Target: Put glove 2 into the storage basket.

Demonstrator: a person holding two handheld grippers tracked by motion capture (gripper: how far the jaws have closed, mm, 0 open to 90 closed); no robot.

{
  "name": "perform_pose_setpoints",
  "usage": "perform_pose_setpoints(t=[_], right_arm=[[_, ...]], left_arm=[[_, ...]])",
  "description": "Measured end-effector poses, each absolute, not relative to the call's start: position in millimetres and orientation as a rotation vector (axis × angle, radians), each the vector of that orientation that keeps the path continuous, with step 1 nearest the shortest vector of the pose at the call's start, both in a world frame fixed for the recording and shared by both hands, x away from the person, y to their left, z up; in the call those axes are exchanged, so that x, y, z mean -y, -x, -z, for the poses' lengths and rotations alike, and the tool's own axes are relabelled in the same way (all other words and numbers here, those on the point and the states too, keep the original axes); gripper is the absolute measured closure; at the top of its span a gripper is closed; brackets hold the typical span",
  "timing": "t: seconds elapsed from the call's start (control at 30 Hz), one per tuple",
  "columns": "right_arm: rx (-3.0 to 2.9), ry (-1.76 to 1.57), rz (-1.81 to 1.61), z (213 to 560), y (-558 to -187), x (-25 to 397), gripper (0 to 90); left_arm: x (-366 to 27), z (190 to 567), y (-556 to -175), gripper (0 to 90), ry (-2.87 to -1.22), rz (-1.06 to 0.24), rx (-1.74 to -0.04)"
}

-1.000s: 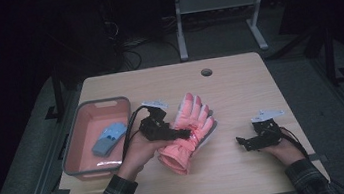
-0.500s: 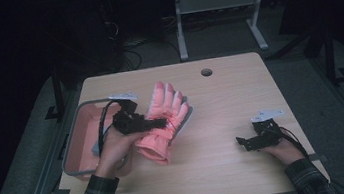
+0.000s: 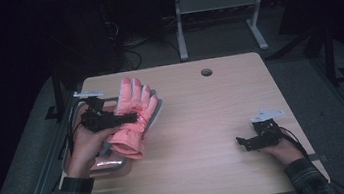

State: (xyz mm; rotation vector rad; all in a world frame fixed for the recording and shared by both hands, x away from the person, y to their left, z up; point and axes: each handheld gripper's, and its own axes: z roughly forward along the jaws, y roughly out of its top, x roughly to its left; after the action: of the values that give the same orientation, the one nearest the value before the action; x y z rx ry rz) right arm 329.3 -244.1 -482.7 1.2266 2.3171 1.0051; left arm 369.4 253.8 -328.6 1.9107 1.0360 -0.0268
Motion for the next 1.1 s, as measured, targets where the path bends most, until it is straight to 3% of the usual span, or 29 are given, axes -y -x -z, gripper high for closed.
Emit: perform_pose_setpoints(t=[0.57,1.1], right_arm=[[-2.317,-1.228,-1.004,482.7,-329.3,244.1,8.6],[-2.316,-1.231,-1.003,482.6,-329.7,243.6,8.6]], left_arm=[[-341.3,344.1,-371.8,58.2,-1.838,-0.054,-1.297],[-333.2,392.4,-393.2,55.7,-1.909,-0.011,-1.417]])
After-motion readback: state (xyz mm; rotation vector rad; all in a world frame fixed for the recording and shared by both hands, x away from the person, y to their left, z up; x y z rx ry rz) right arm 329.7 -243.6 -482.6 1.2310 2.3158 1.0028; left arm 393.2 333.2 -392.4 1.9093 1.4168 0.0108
